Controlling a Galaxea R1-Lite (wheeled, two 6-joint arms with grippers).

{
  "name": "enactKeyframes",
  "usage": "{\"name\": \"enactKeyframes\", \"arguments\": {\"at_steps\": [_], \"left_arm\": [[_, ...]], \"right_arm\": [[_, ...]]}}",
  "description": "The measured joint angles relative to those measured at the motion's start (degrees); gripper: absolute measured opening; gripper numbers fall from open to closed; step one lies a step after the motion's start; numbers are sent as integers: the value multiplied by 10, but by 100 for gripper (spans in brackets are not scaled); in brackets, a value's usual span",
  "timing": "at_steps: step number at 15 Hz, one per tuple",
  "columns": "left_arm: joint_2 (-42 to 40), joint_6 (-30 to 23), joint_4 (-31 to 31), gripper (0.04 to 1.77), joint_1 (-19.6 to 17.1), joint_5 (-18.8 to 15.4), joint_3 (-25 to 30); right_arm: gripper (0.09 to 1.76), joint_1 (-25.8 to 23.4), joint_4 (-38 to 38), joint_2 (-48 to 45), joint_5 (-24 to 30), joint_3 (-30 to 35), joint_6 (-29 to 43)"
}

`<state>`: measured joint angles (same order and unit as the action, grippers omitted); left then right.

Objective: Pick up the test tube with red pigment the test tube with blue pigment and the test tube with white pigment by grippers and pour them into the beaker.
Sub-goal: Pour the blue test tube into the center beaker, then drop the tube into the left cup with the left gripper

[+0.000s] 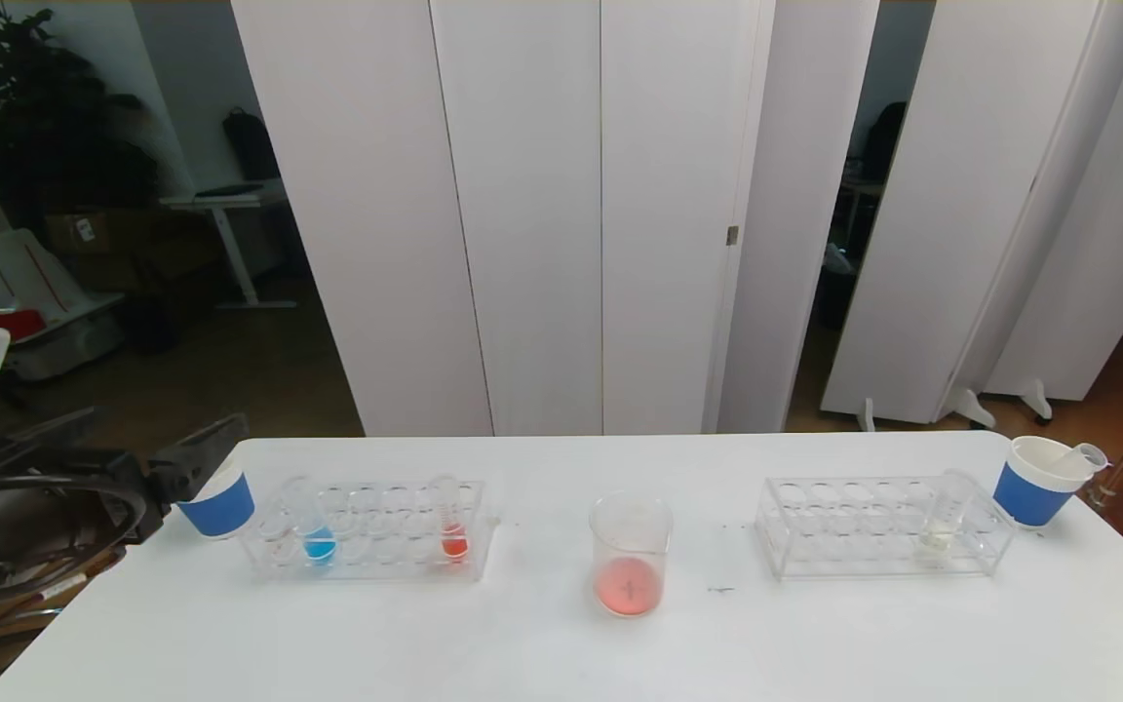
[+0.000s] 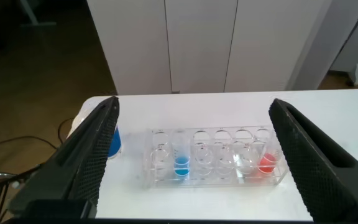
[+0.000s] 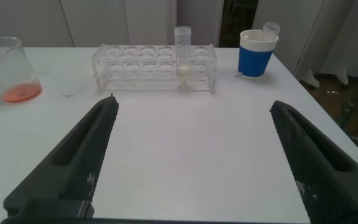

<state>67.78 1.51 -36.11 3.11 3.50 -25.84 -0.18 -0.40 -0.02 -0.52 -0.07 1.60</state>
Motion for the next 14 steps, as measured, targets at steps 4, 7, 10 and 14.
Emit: {"name": "enactKeyframes", "arguments": {"at_steps": [4,7,10,14], "left_arm": [[51,-10,-37,172,0,-5,41],[84,-19,-54,172,1,-9,51],[127,-28,-86,172,1,-12,59],[181,-32,-132,172,1,-14,66]], "right_arm": [[175,0,0,0,0,0,0],[175,0,0,0,0,0,0],[175,0,0,0,0,0,0],[175,0,0,0,0,0,0]]}}
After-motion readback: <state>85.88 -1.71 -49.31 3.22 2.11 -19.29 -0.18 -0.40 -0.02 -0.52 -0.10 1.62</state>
